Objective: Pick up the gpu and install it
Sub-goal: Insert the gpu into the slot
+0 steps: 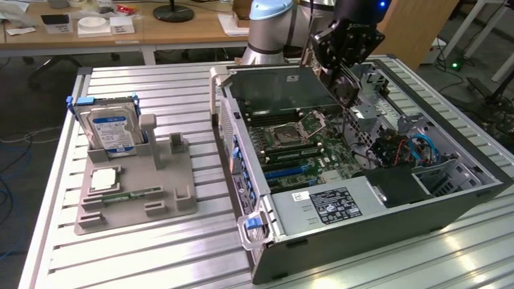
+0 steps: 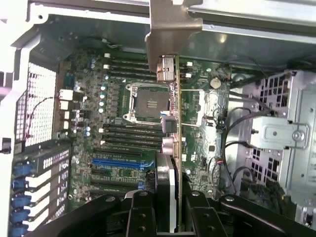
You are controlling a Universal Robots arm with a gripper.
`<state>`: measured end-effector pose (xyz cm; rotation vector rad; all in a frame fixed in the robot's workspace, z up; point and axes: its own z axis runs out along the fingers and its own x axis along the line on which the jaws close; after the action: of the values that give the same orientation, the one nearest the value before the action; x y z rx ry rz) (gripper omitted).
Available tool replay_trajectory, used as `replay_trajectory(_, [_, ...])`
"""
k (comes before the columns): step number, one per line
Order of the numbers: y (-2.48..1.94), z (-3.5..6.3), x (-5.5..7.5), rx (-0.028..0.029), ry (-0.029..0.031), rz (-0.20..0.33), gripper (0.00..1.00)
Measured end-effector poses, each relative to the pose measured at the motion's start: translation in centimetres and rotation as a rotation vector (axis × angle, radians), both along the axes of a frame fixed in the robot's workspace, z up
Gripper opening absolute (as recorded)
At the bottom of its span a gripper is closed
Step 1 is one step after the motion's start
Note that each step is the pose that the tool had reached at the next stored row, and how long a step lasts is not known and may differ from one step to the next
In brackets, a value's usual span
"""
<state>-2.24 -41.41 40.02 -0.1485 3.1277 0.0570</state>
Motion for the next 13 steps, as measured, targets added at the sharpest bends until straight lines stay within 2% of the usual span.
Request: replay_trajectory(13, [0.0,0.0,-0.02,0.0,0.0,0.174,0.28])
